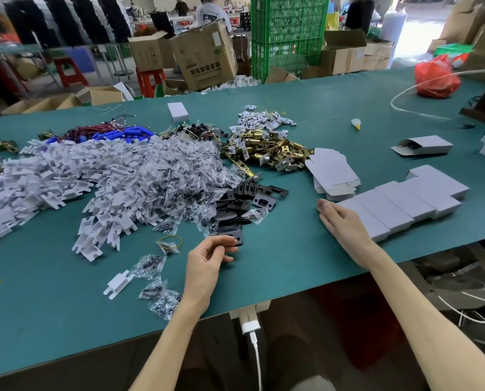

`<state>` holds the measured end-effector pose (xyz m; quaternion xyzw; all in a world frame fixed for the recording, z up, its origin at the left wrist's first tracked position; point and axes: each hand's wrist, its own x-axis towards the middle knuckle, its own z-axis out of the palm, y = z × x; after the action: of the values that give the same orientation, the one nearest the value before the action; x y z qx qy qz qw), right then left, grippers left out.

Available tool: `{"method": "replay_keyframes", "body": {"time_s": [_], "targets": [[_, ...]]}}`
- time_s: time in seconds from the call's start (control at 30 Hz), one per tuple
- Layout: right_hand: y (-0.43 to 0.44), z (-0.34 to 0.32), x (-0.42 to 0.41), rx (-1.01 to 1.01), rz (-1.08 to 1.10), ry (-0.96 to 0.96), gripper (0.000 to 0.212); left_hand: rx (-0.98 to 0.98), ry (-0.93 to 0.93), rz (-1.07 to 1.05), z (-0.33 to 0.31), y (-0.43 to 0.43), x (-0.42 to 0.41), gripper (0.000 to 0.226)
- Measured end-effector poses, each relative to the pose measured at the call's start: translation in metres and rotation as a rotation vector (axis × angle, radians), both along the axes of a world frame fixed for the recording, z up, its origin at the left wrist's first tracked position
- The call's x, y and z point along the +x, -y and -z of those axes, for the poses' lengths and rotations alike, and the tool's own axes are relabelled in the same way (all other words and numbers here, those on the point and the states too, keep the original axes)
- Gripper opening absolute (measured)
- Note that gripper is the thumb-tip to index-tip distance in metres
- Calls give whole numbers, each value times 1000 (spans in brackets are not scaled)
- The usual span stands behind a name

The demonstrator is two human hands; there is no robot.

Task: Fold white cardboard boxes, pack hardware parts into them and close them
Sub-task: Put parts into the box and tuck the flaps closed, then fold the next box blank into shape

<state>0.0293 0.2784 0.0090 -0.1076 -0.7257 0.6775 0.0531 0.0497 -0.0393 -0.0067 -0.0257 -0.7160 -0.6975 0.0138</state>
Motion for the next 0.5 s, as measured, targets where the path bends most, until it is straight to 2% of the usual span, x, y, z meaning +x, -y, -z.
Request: {"method": "replay_keyframes", "body": {"time_s": [0.1,0.17,0.33,0.4,0.5], "targets": [[-15,-11,0,46,65,9,28,-5,2,1,0,0,0,33],[-17,-20,-2,208,49,29,22,-10,3,1,0,-1,-1,33],[-6,-27,-30,723,67,-100,33,-15,7,0,2,0,-2,33],[-8,-29,-47,973,70,-19,39,-16,7,1,2,0,-2,34],[-16,-26,-63,1300,-37,199,37,-17,11,-8,4,1,-2,35]]}}
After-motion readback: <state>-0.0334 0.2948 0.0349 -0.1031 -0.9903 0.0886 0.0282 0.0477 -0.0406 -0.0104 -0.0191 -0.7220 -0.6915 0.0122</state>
